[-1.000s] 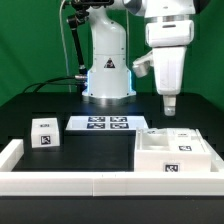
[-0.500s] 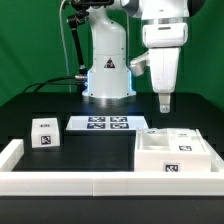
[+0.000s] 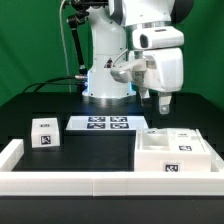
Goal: Assemble cabinet
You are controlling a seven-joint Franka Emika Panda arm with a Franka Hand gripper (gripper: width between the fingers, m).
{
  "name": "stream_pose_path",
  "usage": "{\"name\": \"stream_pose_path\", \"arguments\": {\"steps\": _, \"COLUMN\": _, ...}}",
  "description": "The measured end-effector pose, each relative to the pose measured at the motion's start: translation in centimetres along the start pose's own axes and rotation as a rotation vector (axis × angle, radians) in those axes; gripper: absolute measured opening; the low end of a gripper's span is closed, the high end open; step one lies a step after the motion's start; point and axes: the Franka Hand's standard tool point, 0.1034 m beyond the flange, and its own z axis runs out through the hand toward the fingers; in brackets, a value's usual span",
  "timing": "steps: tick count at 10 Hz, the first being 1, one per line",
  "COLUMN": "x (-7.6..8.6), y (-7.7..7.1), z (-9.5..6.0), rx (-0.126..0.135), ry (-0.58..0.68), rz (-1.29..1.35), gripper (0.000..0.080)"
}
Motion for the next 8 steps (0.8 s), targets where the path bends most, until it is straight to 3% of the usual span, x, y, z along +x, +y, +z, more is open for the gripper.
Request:
{"name": "stream_pose_path", "arguments": {"steps": 5, "x": 0.1, "y": -0.3, "z": 0.1, "rx": 0.008, "ry": -0.001, "rz": 0.008, "gripper": 0.0797}}
{"name": "stream_pose_path", "arguments": {"steps": 8, "x": 1.8, "y": -1.5, "z": 1.4, "rx": 0.009, "ry": 0.004, "rz": -0.132, "gripper": 0.0797}}
